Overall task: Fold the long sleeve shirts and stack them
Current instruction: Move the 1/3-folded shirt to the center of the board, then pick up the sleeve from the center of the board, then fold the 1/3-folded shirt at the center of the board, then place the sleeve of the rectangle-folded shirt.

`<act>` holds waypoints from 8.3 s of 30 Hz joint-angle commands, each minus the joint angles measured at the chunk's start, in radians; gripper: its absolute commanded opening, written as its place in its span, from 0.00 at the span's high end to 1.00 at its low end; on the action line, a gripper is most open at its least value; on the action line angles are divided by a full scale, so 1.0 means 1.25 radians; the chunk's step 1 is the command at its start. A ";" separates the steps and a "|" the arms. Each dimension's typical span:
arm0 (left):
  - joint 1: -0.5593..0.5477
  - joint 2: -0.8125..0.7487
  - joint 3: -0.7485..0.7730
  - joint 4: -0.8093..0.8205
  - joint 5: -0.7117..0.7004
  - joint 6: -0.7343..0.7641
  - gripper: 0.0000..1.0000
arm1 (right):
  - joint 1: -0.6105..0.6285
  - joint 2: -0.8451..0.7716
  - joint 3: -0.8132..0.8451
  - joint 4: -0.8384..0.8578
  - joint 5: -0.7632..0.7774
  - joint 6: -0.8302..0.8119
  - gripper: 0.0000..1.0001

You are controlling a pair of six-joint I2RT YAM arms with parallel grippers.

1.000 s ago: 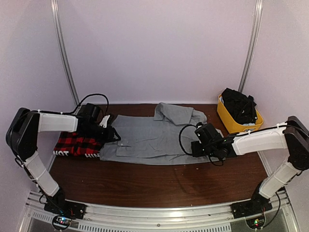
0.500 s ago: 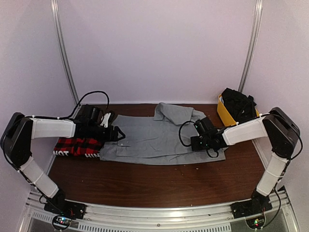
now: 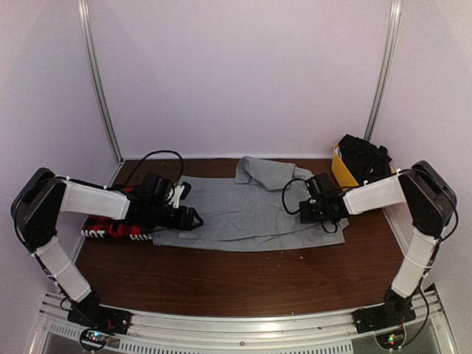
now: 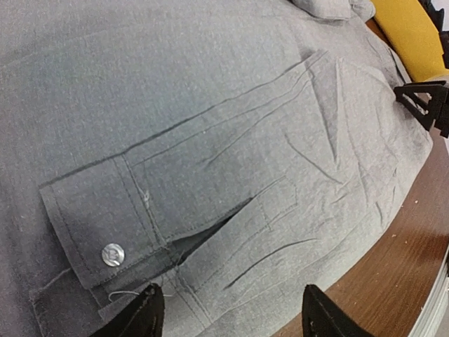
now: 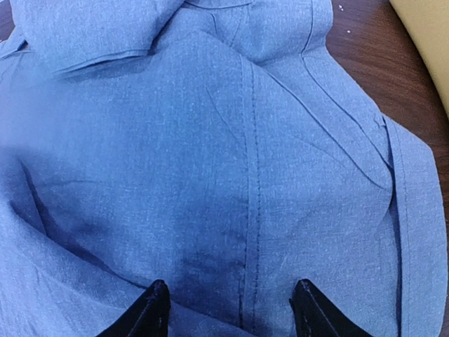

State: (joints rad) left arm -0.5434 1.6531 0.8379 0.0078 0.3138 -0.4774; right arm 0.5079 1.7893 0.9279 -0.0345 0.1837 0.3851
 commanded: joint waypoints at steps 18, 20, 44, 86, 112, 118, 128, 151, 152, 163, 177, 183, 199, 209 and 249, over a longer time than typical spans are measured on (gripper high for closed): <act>-0.152 0.018 -0.099 -0.096 -0.180 -0.042 0.32 | 0.090 -0.240 -0.314 -0.068 -0.051 0.229 0.42; -0.188 -0.003 -0.123 -0.106 -0.194 -0.063 0.32 | 0.125 -0.269 -0.331 -0.099 -0.024 0.260 0.42; -0.348 -0.220 -0.171 -0.249 -0.370 -0.194 0.30 | 0.250 -0.405 -0.207 -0.342 0.174 0.264 0.39; -0.164 -0.224 -0.011 -0.176 -0.340 -0.047 0.05 | 0.144 0.272 0.641 -0.375 0.262 -0.122 0.86; 0.004 -0.003 0.299 -0.272 -0.099 0.344 0.05 | 0.001 -0.360 0.052 -0.075 -0.195 0.038 1.00; 0.016 0.119 0.443 -0.419 -0.034 0.507 0.08 | 0.002 -0.451 -0.059 0.002 -0.222 0.122 1.00; 0.017 0.228 0.521 -0.459 0.015 0.734 0.07 | 0.004 -0.566 -0.105 -0.069 -0.238 0.153 1.00; 0.028 0.320 0.613 -0.593 0.044 0.780 0.31 | 0.006 -0.755 -0.169 -0.238 -0.249 0.203 1.00; 0.024 0.311 0.593 -0.592 0.044 0.768 0.34 | 0.007 -0.760 -0.171 -0.241 -0.249 0.206 1.00; -0.033 0.229 0.422 -0.606 -0.094 0.670 0.40 | 0.060 -0.843 -0.203 -0.296 -0.213 0.281 1.00; -0.057 0.170 0.365 -0.594 -0.305 0.621 0.34 | 0.277 -0.879 -0.217 -0.408 -0.005 0.433 1.00; -0.086 0.144 0.331 -0.608 -0.390 0.588 0.39 | 0.299 -0.869 -0.192 -0.437 0.032 0.444 1.00; -0.126 0.134 0.298 -0.672 -0.509 0.551 0.44 | 0.314 -0.837 -0.200 -0.458 0.050 0.452 0.95; -0.133 0.081 0.346 -0.657 -0.390 0.570 0.33 | 0.314 -0.761 -0.292 -0.430 0.076 0.465 0.94; -0.195 -0.011 0.247 -0.170 -0.114 0.346 0.21 | 0.569 -0.754 -0.121 -0.703 0.109 0.569 0.23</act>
State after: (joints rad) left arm -0.7891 1.6592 1.1778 -0.2394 0.2131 -0.0284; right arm 1.2304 0.8444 0.6842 -0.8589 0.1490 1.0866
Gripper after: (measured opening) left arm 0.787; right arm 0.766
